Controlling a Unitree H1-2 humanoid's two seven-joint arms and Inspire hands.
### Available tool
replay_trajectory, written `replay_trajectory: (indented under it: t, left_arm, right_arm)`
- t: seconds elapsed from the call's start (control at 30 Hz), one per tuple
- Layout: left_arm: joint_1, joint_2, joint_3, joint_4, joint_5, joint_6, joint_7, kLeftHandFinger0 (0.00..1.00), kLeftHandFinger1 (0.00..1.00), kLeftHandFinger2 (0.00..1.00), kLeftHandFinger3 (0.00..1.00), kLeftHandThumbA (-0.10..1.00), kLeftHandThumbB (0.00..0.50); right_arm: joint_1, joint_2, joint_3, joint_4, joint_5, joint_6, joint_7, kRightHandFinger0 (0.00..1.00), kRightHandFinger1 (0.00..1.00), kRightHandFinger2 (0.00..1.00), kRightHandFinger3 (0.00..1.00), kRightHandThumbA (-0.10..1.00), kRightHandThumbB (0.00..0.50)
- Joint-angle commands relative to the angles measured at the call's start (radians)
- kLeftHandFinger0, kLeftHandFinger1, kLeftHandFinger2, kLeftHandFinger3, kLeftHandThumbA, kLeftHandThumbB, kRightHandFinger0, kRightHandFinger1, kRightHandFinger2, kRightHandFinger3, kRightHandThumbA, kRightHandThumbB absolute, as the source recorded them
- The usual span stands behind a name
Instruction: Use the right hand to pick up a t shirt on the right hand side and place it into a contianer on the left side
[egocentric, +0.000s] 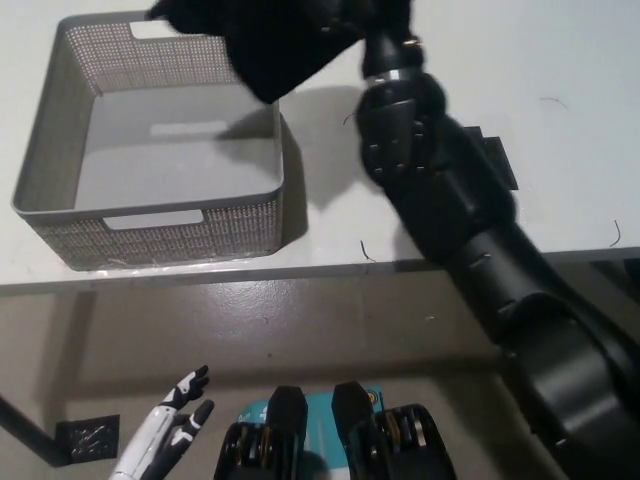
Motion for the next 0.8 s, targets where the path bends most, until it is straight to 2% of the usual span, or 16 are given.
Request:
replay_trajectory:
  t: [0.0,0.03,0.1,0.13,0.23,0.27,0.4,0.47,0.53,0.57,0.6,0.63,0.67,0.7,0.77]
  left_arm:
    - [-0.017,0.0,-0.013,-0.018,-0.009,-0.011,-0.012,0.81,0.96,1.0,1.0,1.0,0.415]
    - [-0.019,0.004,-0.019,-0.021,-0.004,-0.012,-0.015,0.82,0.96,1.0,1.0,1.0,0.411]
    - [-0.022,0.008,-0.027,-0.028,0.006,-0.006,-0.018,0.82,0.97,1.0,1.0,1.0,0.411]
    - [-0.021,0.006,-0.033,-0.038,0.006,0.004,-0.025,0.84,0.97,1.0,1.0,1.0,0.402]
    - [-0.028,0.001,-0.044,-0.043,0.006,0.006,-0.03,0.85,0.97,1.0,1.0,1.0,0.405]
    - [-0.035,-0.001,-0.05,-0.039,0.006,0.003,-0.033,0.85,0.97,1.0,1.0,1.0,0.416]
    - [-0.042,-0.014,-0.067,-0.029,0.015,-0.007,-0.023,0.87,0.96,1.0,1.0,1.0,0.416]
    - [-0.046,-0.013,-0.072,-0.031,0.019,0.003,-0.027,0.88,0.97,1.0,1.0,1.0,0.428]
    - [-0.04,-0.011,-0.076,-0.047,0.023,0.02,-0.035,0.91,0.98,1.0,1.0,1.0,0.427]
    - [-0.043,-0.013,-0.076,-0.041,0.024,0.013,-0.03,0.91,0.98,1.0,1.0,1.0,0.432]
    - [-0.045,-0.014,-0.079,-0.039,0.025,0.009,-0.031,0.93,0.99,1.0,1.0,1.0,0.423]
    - [-0.045,-0.014,-0.079,-0.04,0.023,0.009,-0.033,0.95,0.99,1.0,1.0,1.0,0.432]
    - [-0.044,-0.015,-0.078,-0.043,0.023,0.011,-0.031,0.95,0.99,1.0,1.0,1.0,0.439]
    - [-0.043,-0.014,-0.079,-0.051,0.028,0.023,-0.032,0.94,0.99,1.0,1.0,1.0,0.447]
    - [-0.043,-0.014,-0.082,-0.06,0.032,0.036,-0.036,0.92,0.98,1.0,1.0,1.0,0.447]
  right_arm:
    - [-0.132,0.065,0.019,0.036,0.005,0.024,-0.004,0.43,0.39,0.58,0.61,-0.1,0.253]
    - [-0.14,0.076,0.022,0.054,0.011,0.021,0.005,0.45,0.41,0.6,0.62,-0.1,0.228]
    - [-0.139,0.076,0.021,0.055,0.019,0.021,0.018,0.46,0.42,0.61,0.63,-0.1,0.219]
    - [-0.145,0.093,0.02,0.072,0.04,0.025,0.059,0.5,0.48,0.66,0.67,-0.1,0.187]
    - [-0.151,0.104,0.013,0.089,0.052,0.034,0.075,0.49,0.5,0.66,0.68,-0.1,0.187]
    - [-0.164,0.114,0.022,0.124,0.042,0.029,0.066,0.5,0.47,0.6,0.69,-0.1,0.261]
    - [-0.197,0.143,0.038,0.243,0.031,0.018,0.018,0.51,0.47,0.6,0.67,-0.1,0.21]
    - [-0.216,0.157,0.036,0.299,0.04,0.025,0.015,0.55,0.51,0.62,0.68,-0.1,0.194]
    - [-0.216,0.16,0.027,0.32,0.057,0.0,0.028,0.55,0.53,0.66,0.72,-0.1,0.182]
    - [-0.225,0.166,0.01,0.323,0.096,0.085,0.176,1.0,1.0,1.0,1.0,0.1,0.219]
    - [-0.226,0.169,-0.007,0.318,0.13,0.115,0.25,1.0,1.0,1.0,1.0,0.2,0.338]
    - [-0.225,0.17,-0.01,0.322,0.135,0.115,0.256,1.0,1.0,1.0,1.0,0.3,0.384]
    - [-0.223,0.172,-0.011,0.326,0.139,0.111,0.26,1.0,1.0,1.0,1.0,0.33,0.446]
    - [-0.223,0.173,-0.011,0.33,0.143,0.11,0.273,1.0,1.0,1.0,1.0,0.36,0.486]
    - [-0.217,0.172,-0.007,0.328,0.146,0.112,0.294,1.0,1.0,1.0,1.0,0.35,0.478]
